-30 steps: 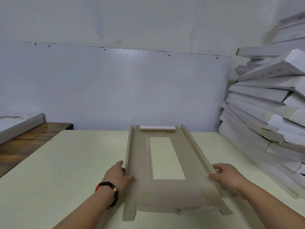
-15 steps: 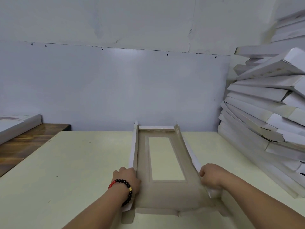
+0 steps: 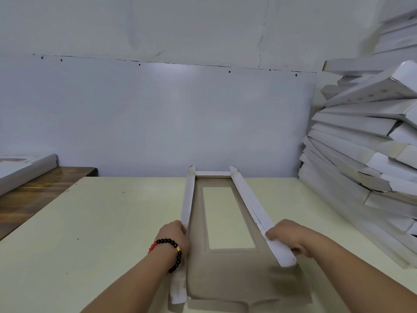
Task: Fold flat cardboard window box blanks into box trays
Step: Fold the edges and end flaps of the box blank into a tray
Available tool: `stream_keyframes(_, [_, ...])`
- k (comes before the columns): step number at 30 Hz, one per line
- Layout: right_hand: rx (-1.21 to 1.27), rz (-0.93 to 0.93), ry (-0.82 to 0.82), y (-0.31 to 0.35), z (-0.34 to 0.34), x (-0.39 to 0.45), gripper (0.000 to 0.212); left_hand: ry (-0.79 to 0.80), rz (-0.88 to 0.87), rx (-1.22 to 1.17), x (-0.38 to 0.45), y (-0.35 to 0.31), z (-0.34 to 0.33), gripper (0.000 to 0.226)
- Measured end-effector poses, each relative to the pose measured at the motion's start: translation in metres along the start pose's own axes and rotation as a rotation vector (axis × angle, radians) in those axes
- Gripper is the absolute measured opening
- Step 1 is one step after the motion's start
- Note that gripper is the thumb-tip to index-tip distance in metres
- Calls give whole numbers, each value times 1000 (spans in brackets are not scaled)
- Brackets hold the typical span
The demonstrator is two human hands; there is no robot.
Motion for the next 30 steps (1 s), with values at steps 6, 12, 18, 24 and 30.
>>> stream_keyframes(6, [-401,233,-38,0,-15,2,29,-8,-134,148,-4,-15,-6,25])
stream_keyframes(12, [-612,462,-236,-11,-24,-5,24,57,-477,123,-7,2,-3,35])
stream_keyframes(18, [-646,639,-30,-25,-17,-11,27,294,-701,91,-18,25,10,52])
stream_keyframes(24, [-574,592,233,-33,15,-27,55,476,-629,170,-35,37,23,51])
stream_keyframes(30, [-643,716,343,-47,7,-46,21,891,139,-884,-41,41,24,30])
Point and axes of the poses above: each hand's wrist, its own x-axis towards the middle knuckle, its own z-axis out of the back of the hand, y = z × x, the point moved 1 cm from there along x, towards the middle knuckle
